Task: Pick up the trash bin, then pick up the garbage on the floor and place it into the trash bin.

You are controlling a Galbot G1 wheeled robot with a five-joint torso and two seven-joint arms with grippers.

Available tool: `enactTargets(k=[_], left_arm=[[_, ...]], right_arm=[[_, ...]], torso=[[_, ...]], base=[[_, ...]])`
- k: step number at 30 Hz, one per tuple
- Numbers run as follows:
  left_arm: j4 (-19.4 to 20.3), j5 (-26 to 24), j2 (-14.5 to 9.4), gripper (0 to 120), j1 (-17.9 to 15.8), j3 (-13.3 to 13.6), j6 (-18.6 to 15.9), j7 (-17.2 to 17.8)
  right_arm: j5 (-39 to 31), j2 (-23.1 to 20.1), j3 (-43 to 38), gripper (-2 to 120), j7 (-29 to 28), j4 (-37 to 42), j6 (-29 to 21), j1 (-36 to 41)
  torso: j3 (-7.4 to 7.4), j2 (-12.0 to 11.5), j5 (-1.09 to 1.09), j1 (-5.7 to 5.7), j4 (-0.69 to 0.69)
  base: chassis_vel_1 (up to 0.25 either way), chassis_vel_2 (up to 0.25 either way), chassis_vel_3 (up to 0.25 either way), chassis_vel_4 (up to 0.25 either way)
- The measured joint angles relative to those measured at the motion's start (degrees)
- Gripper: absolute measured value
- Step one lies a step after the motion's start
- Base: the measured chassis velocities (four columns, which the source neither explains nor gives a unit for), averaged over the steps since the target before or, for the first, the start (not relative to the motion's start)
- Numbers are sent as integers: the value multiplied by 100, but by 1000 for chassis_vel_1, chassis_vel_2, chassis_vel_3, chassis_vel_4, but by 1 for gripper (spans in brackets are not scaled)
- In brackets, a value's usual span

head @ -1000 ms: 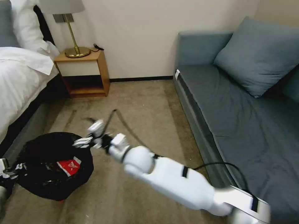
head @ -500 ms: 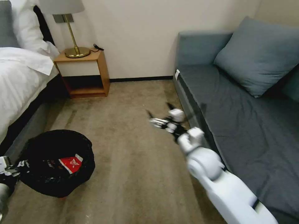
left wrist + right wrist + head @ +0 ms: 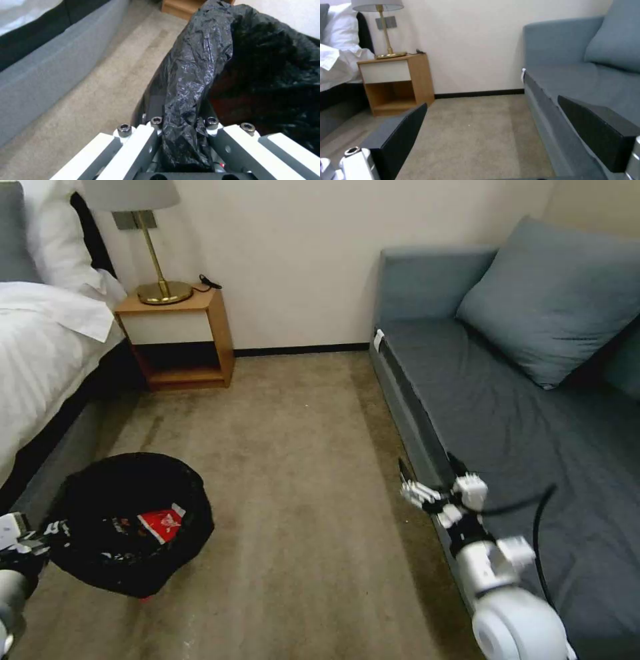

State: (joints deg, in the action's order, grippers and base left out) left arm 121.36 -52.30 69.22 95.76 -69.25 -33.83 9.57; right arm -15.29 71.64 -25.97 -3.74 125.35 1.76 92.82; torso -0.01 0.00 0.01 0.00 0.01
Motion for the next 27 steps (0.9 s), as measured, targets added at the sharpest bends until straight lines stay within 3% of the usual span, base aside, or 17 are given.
enactTargets(k=[4, 11, 13, 17, 21, 23, 27], left_arm=[[-111, -172, 34, 6, -85, 36, 51, 43], [-858, -631, -112, 6, -411, 111, 237, 118], [-901, -655, -123, 6, -435, 116, 250, 119], [-1761, -855, -248, 6, -839, 353, 526, 60], [-2113, -854, -258, 6, -973, 486, 638, 24], [-2480, -757, -262, 6, -1084, 598, 742, -16], [-2711, -686, -263, 6, -1127, 625, 835, -78]], right_arm=[[0, 1, 20, 100, 4, -19, 7, -15], [-5, 1, 49, 100, 4, -37, 5, -50], [-6, 1, 51, 100, 4, -38, 5, -52], [-9, 0, 66, 100, 5, -45, -2, -70], [-10, -1, 70, 100, 5, -48, -4, -75], [-12, -2, 74, 100, 5, -49, -6, -79], [-13, -2, 76, 100, 5, -50, -8, -83]], torso=[[0, 0, 0, 0, 0], [1, 0, -2, 1, 1], [1, 0, -2, 0, 1], [1, 0, -2, 0, -1], [1, 0, -2, 1, -1], [1, 0, -2, 0, -1], [1, 0, -2, 1, -1]], base=[[0, 0, 0, 0], [0, 0, 0, 0], [0, 0, 0, 0], [0, 0, 0, 0], [0, 0, 0, 0], [0, 0, 0, 0], [0, 0, 0, 0]])
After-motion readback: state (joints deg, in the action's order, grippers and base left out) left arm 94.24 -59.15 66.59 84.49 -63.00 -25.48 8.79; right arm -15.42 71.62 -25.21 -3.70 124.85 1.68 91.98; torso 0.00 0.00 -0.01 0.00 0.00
